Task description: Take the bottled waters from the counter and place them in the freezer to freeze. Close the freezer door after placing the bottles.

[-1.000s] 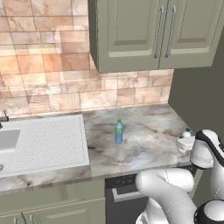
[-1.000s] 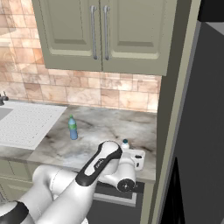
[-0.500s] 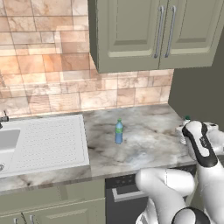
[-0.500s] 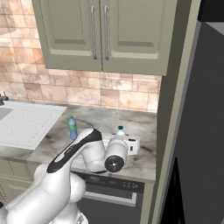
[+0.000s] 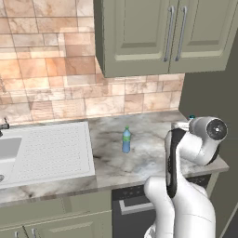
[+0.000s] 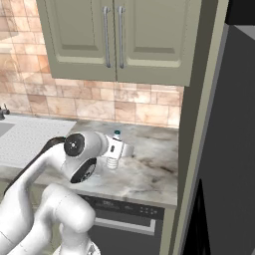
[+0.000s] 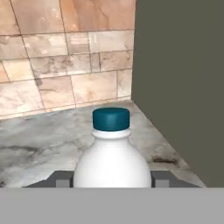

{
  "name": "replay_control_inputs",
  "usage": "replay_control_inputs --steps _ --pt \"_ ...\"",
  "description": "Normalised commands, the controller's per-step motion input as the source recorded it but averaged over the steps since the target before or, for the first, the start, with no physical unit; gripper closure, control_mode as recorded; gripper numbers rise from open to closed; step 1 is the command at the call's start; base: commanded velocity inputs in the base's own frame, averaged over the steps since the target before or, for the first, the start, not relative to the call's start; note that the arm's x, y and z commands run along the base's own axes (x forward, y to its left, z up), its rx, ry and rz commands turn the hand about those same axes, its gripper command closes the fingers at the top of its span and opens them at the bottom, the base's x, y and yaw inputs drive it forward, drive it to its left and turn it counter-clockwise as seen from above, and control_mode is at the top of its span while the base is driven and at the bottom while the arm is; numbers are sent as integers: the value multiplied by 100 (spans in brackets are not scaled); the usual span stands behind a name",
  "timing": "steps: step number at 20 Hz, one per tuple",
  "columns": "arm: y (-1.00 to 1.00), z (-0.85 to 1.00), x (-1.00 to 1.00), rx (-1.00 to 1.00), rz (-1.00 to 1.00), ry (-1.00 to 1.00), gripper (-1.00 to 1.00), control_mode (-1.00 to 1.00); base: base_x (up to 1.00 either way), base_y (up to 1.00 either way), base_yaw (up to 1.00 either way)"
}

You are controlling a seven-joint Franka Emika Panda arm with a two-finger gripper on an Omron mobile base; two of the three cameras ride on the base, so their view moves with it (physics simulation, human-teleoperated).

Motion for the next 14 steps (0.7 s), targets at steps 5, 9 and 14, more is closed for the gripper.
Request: replay_control_inputs --steps 5,9,14 --pt "29 96 -56 6 -40 8 100 -100 0 0 0" --pt "6 86 -32 14 -17 17 100 -100 0 0 0" --pt "0 64 -34 7 -1 17 100 -100 0 0 0"
